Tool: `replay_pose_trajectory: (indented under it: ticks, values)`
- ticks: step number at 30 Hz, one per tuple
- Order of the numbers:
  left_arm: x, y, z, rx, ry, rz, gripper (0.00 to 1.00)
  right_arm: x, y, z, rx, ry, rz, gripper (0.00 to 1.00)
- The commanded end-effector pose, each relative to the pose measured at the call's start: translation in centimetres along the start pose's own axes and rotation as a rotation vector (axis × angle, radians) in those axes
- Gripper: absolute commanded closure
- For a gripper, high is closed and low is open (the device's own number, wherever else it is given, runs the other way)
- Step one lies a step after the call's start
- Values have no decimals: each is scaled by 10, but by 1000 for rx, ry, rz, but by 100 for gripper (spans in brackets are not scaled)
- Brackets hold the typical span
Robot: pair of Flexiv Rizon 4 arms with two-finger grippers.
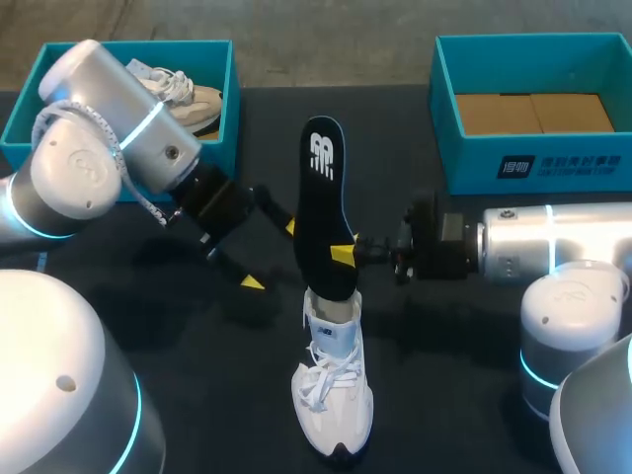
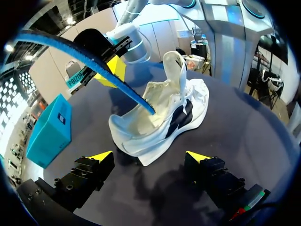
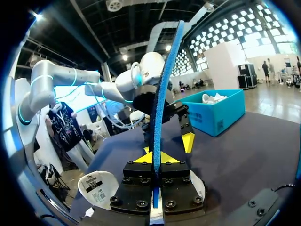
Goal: Take the shoe out of the shoebox, open the shoe tongue, remove and reinsert the insole, then place the shoe into the shoebox
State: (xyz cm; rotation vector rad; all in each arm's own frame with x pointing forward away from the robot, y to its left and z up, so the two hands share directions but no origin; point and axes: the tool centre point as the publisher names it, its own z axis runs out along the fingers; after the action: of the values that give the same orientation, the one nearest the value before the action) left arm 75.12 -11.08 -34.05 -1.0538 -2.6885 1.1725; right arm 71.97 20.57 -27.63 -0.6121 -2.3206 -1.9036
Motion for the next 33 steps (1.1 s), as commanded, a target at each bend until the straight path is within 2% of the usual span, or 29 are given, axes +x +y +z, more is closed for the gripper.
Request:
replay_pose_trajectory:
  ticks: [1, 7, 16, 33]
  values:
    - [2, 3, 2, -7, 2, -14, 0, -4, 0, 6, 0, 10, -3, 100]
    - [4, 7, 6, -12, 15, -32, 0, -8, 3, 8, -4, 12, -2, 100]
    - [8, 12, 11, -23, 27, -58, 0, -26, -3, 7, -11, 20, 143, 100]
    - [15, 19, 14, -33, 36, -96, 0, -28, -6, 15, -51, 31, 243, 100]
